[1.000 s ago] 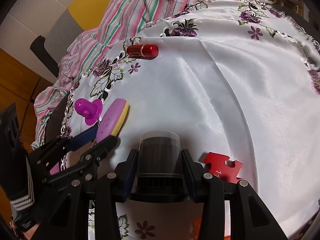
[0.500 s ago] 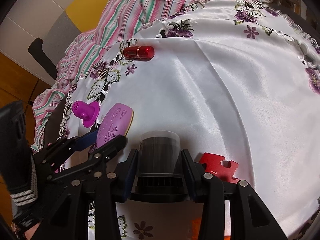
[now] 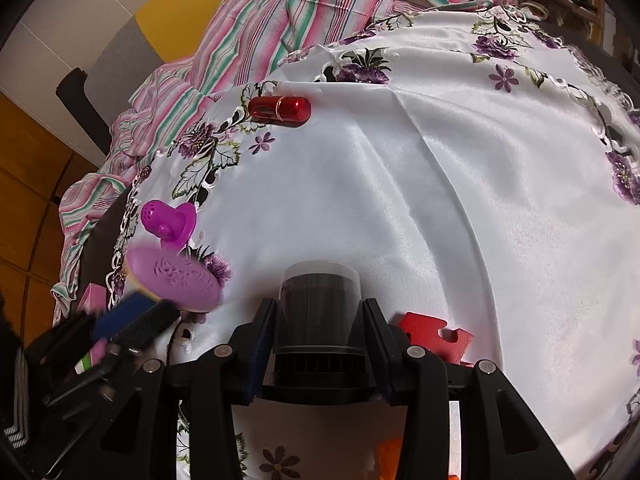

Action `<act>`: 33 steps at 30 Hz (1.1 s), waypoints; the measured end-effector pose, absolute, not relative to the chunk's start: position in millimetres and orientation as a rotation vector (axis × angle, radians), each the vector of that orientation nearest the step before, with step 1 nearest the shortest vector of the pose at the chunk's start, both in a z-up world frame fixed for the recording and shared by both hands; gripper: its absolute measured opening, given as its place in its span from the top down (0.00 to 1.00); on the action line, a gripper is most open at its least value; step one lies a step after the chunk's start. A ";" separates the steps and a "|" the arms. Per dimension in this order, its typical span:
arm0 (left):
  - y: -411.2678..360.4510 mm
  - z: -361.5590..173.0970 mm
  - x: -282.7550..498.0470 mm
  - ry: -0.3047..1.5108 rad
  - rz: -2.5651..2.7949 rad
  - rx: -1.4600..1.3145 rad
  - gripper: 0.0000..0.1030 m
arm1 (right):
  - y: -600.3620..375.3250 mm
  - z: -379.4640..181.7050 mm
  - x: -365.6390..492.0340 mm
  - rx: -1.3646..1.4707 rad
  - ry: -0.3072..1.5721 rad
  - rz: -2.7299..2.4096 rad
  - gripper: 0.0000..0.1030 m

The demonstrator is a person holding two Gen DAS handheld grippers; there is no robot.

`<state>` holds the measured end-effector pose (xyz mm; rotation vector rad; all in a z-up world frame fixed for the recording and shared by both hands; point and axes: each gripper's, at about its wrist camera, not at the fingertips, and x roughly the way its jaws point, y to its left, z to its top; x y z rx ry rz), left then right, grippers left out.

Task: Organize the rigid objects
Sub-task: 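Carry the lavender soap into the pink tray and open left gripper while right carries cup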

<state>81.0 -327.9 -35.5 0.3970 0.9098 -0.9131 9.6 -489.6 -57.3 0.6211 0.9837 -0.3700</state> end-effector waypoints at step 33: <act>-399.5 -66.7 131.4 0.934 -0.834 0.461 0.57 | -489.4 -58.0 10.5 0.651 0.985 -0.346 0.58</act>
